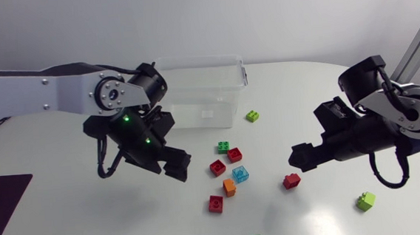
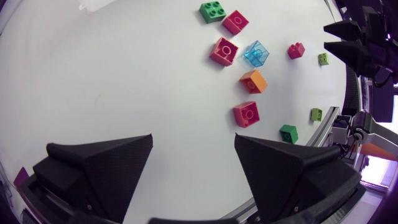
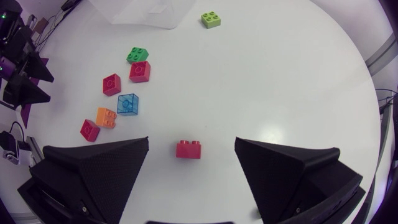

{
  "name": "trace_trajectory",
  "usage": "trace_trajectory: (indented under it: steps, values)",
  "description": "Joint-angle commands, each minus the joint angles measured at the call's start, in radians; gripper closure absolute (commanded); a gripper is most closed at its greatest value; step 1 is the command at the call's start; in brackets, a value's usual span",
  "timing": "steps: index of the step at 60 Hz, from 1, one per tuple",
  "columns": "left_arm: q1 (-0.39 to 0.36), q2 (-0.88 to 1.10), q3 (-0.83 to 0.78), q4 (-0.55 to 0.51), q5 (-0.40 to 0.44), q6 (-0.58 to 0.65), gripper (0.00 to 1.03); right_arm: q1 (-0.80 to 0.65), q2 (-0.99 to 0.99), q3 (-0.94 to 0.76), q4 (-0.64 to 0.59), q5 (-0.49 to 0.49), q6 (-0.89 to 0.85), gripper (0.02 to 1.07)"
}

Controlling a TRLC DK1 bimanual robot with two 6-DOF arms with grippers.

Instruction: Place the duplo bricks in the container

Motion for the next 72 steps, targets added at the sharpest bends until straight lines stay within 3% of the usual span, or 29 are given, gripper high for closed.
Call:
trace_trajectory:
  steps: [1,11,42,65,72]
  values:
    - [-0.043,0.073,0.056,-0.029,0.014,-0.046,0.12,0.005,0.052,-0.022,0.021,-0.011,0.036,0.07]
    - [-0.133,0.162,0.099,-0.044,0.028,-0.072,0.12,0.021,0.136,-0.017,0.036,-0.014,0.058,0.07]
    - [-0.274,0.411,0.309,-0.121,0.017,-0.146,0.12,0.065,0.231,-0.029,0.12,0.024,0.101,0.07]
    - [-0.253,0.475,0.327,-0.135,-0.047,-0.192,0.18,0.073,0.245,-0.034,0.134,0.025,0.101,0.07]
    - [-0.254,0.483,0.334,-0.119,-0.067,-0.204,0.27,0.079,0.25,-0.034,0.136,0.025,0.102,0.07]
